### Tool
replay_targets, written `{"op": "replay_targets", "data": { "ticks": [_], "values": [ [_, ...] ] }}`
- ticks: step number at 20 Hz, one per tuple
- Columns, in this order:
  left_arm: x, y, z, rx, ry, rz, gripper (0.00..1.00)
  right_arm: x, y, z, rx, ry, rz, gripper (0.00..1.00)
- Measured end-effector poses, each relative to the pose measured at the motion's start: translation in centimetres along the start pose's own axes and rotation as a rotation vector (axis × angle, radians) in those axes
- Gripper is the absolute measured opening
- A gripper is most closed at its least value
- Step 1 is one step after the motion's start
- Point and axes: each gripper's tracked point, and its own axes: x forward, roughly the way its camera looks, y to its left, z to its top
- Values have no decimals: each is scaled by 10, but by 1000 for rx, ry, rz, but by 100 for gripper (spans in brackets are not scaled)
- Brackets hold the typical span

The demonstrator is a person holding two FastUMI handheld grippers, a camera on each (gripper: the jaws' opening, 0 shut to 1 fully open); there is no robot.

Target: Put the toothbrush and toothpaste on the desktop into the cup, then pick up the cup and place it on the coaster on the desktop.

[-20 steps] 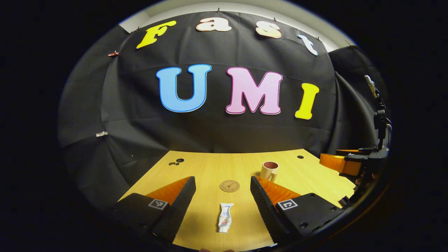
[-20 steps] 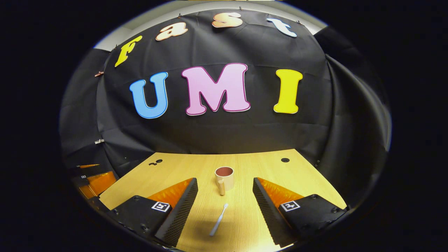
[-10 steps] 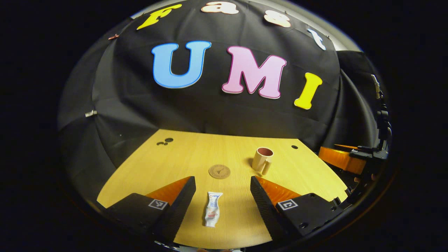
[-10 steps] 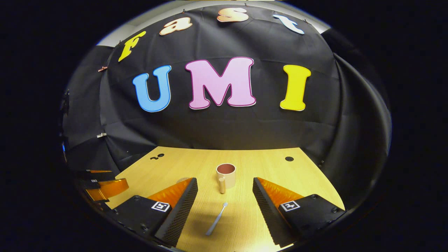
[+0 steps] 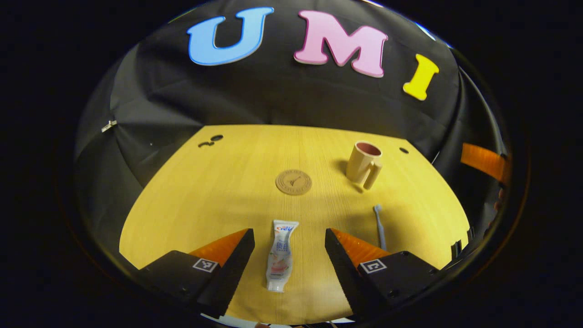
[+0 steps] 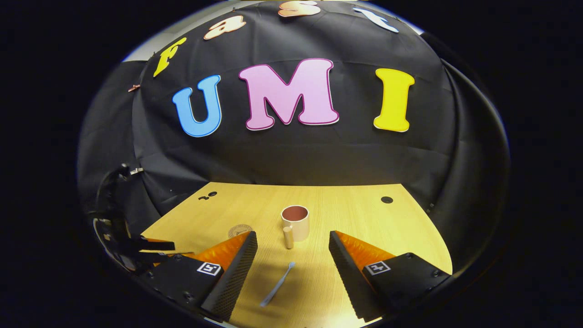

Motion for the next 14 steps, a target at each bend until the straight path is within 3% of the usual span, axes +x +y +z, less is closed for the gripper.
{"op": "replay_targets", "data": {
  "ticks": [6, 9, 14],
  "values": [
    [51, 5, -37, 31, 181, 8, 97, 10, -15, -21, 7, 56, 19, 97],
    [69, 13, -40, 20, 216, 39, 97, 12, -19, -35, 18, 89, 31, 99],
    [83, 15, -53, 23, 326, 32, 91, 14, -19, -50, 34, 122, 55, 98]
  ]
}}
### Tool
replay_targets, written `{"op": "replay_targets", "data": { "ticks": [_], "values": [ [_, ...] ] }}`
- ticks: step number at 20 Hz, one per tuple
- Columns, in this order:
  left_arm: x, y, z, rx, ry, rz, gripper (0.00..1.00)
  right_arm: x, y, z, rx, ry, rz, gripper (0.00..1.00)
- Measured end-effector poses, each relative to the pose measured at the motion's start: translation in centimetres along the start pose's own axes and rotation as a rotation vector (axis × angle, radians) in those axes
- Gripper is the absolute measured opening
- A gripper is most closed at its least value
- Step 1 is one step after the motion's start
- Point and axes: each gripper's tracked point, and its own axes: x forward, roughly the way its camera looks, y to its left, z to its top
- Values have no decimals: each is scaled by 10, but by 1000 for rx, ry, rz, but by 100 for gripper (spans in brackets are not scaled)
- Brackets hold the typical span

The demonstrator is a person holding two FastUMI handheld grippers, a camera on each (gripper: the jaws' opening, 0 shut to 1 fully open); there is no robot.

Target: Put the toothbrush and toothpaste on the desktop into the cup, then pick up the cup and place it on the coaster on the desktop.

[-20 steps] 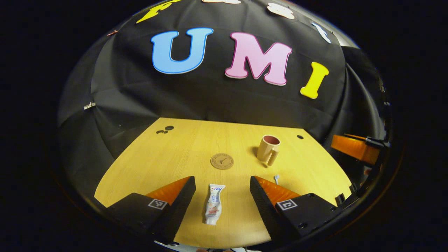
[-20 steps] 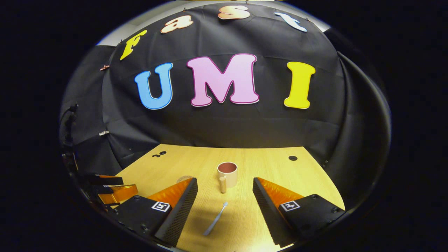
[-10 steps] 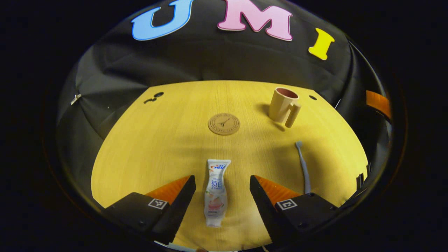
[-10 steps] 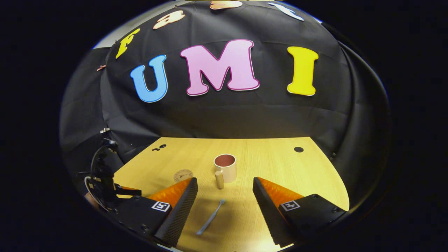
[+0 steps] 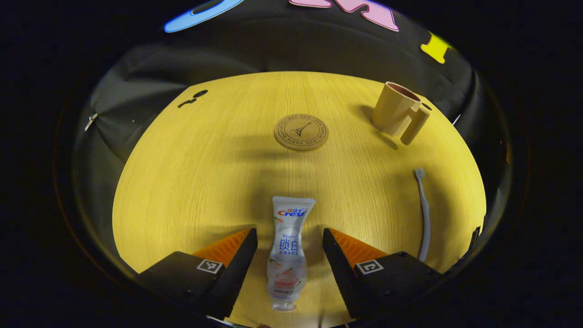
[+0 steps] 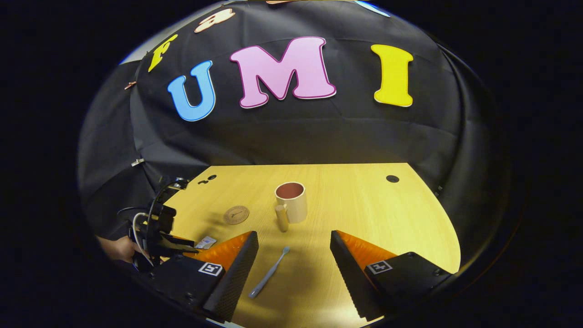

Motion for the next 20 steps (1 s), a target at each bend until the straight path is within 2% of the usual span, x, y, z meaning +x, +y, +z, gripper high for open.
{"op": "replay_targets", "data": {
  "ticks": [2, 5, 7, 8, 10, 12, 16, 20],
  "values": [
    [2, 0, 0, 5, 33, -7, 88, 3, 7, -8, 7, 14, 25, 98],
    [2, 2, -7, 34, 148, -22, 83, 6, 11, -18, 6, 48, 38, 98],
    [1, 4, -8, 71, 206, -34, 74, 8, 11, -19, 16, 59, 27, 98],
    [1, 5, -6, 71, 224, -37, 64, 9, 9, -21, 23, 65, 15, 98],
    [2, 5, -8, 70, 271, -31, 62, 8, 7, -27, 34, 80, -7, 98],
    [2, 6, -9, 53, 303, -24, 47, 8, 6, -39, 35, 116, -27, 98],
    [1, 2, -9, 65, 322, -31, 38, 9, 11, -63, 26, 202, -36, 98],
    [0, 2, -9, 58, 309, -34, 35, 22, 23, -86, 47, 321, -28, 98]
  ]
}}
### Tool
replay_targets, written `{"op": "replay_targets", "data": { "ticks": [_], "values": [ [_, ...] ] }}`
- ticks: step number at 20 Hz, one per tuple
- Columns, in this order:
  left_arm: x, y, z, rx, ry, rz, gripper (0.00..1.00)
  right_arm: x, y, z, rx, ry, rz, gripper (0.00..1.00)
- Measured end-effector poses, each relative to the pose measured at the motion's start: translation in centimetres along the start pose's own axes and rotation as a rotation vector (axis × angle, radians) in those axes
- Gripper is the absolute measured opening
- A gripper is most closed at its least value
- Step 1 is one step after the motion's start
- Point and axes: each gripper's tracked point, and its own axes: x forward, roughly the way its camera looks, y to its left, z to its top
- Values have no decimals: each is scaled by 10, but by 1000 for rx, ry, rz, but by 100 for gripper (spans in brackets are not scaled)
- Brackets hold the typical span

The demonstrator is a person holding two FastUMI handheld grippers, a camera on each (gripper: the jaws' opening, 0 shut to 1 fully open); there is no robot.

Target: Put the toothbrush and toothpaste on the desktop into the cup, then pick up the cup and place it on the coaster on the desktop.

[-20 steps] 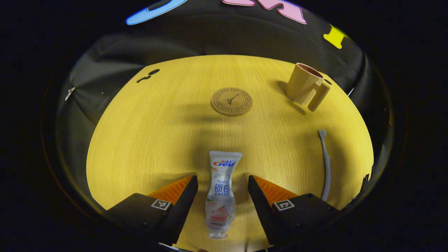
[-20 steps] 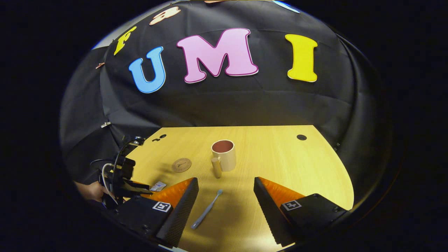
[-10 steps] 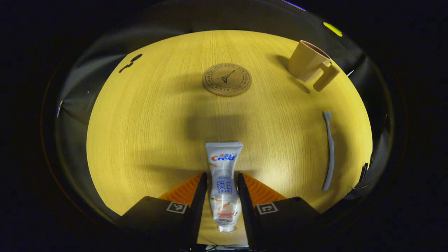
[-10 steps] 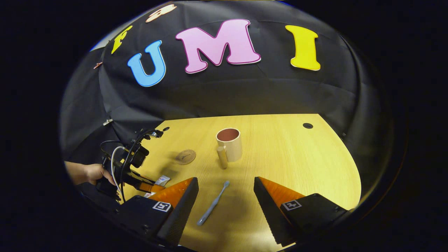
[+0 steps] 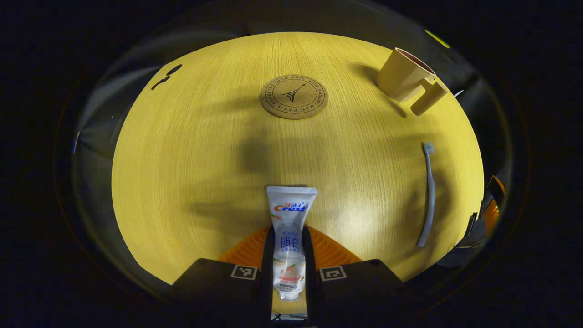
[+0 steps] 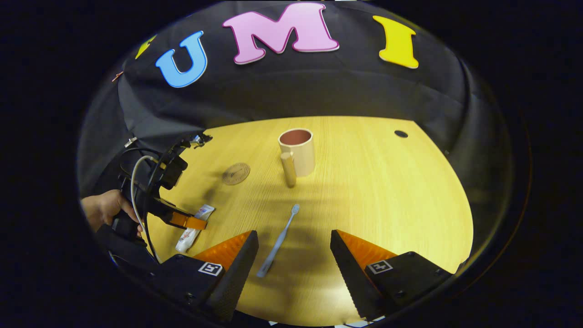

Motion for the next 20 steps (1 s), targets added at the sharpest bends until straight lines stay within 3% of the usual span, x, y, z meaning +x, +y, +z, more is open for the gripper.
{"op": "replay_targets", "data": {
  "ticks": [1, 4, 5, 10, 14, 16, 20],
  "values": [
    [0, 0, 0, 2, -7, -1, 30, 9, 3, -3, 0, 27, -3, 98],
    [0, 1, 1, 6, -22, -4, 40, 30, 8, -15, -17, 123, -23, 98],
    [0, 0, 1, 5, -27, -7, 35, 41, 9, -21, -20, 156, -36, 98],
    [-1, 1, 2, -12, -49, -26, 35, 84, 13, -50, 7, 309, -93, 99],
    [-1, 2, 2, -31, -61, -49, 35, 98, 16, -57, 29, 363, -111, 98],
    [-1, 2, 2, -30, -62, -52, 35, 100, 17, -62, 21, 379, -119, 93],
    [-1, 2, 2, -22, -58, -48, 35, 105, 16, -58, 2, 368, -145, 73]
  ]
}}
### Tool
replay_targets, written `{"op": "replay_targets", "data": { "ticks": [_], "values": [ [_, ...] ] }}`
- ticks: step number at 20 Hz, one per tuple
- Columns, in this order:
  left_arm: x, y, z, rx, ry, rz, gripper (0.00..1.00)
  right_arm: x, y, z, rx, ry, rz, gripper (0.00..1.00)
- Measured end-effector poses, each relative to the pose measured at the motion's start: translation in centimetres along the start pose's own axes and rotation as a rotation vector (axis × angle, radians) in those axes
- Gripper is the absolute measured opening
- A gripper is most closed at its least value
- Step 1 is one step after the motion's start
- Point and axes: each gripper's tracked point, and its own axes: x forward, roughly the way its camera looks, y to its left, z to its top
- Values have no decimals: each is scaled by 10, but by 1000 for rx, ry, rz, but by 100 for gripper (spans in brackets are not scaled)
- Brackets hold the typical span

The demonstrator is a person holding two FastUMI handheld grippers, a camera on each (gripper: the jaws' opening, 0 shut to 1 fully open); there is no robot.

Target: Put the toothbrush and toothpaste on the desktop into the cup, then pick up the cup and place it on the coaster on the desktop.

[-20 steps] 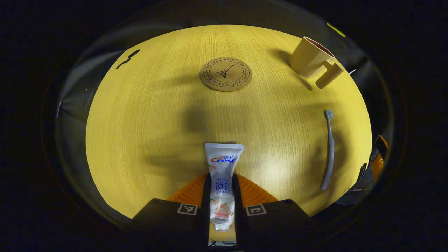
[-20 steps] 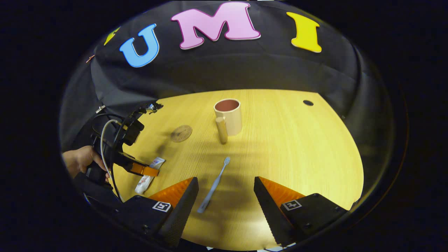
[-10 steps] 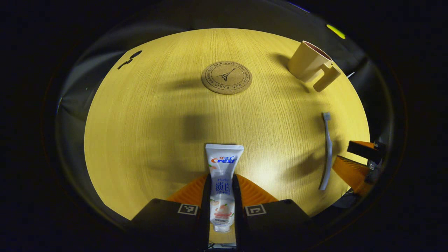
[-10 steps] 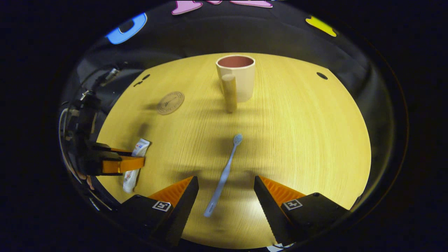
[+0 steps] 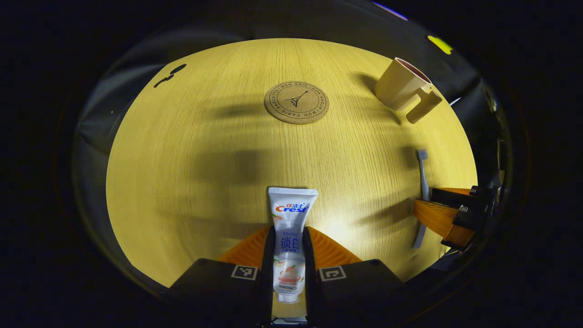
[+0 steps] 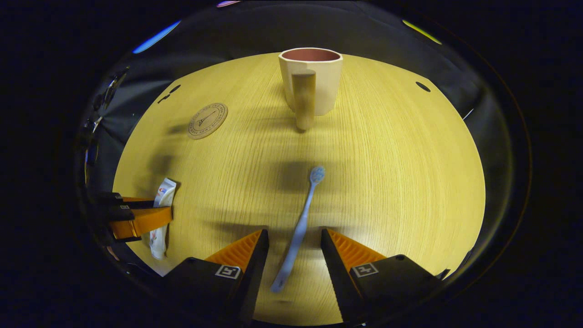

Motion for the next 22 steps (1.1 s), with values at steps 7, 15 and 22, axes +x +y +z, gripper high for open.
{"op": "replay_targets", "data": {
  "ticks": [7, 15, 22],
  "values": [
    [0, -1, -1, 32, 5, 28, 35, 4, -8, 4, -21, 7, -38, 17],
    [0, -3, -5, 41, 17, 45, 35, -1, -13, 2, -155, -48, 101, 6],
    [-11, 2, -12, -35, -29, 57, 33, -38, -43, 22, -92, -143, 138, 6]
  ]
}}
